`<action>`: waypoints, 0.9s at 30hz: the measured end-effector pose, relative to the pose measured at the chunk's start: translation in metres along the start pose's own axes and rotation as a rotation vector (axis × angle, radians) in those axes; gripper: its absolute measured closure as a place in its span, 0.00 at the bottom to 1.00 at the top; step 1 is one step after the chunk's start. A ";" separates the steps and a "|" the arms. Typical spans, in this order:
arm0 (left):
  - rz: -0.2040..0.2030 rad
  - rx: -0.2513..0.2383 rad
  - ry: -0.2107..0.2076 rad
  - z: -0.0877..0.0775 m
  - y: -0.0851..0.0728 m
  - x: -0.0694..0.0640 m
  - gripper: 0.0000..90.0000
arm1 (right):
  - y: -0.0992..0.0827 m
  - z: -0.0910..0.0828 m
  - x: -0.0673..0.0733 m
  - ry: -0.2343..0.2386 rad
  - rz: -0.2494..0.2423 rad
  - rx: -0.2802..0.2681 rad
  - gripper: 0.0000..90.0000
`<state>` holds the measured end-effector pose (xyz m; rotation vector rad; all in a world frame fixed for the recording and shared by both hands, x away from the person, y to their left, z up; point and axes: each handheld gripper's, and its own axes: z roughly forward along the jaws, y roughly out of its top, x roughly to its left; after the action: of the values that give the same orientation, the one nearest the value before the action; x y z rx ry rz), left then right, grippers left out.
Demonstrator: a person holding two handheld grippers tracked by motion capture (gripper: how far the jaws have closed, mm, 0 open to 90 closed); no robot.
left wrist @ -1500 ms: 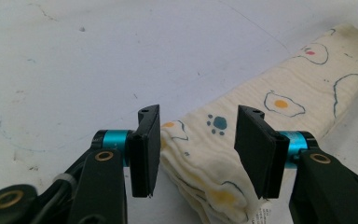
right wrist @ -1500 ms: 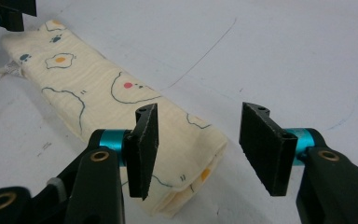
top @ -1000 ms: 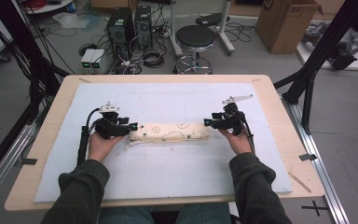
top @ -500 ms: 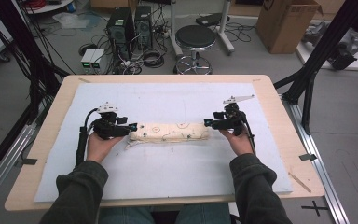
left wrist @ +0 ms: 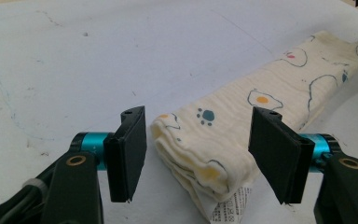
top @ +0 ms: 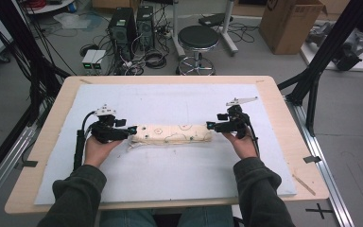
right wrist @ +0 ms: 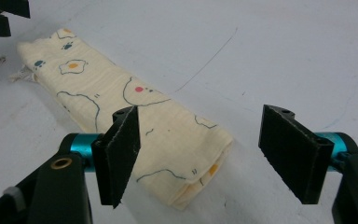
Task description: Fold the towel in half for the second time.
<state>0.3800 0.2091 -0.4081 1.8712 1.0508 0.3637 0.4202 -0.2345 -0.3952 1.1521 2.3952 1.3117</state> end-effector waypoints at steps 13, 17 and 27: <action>0.008 -0.009 -0.010 -0.005 0.000 -0.003 0.39 | -0.003 -0.005 0.005 -0.011 -0.005 -0.018 0.27; 0.012 -0.014 -0.013 -0.007 -0.001 -0.005 0.39 | -0.010 -0.008 0.003 -0.016 0.010 -0.024 0.25; 0.030 -0.006 -0.021 -0.010 -0.001 -0.010 0.36 | -0.016 -0.015 0.004 -0.027 0.011 -0.033 0.21</action>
<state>0.3673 0.2073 -0.4016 1.8833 1.0077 0.3631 0.4013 -0.2464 -0.3974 1.1680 2.3421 1.3255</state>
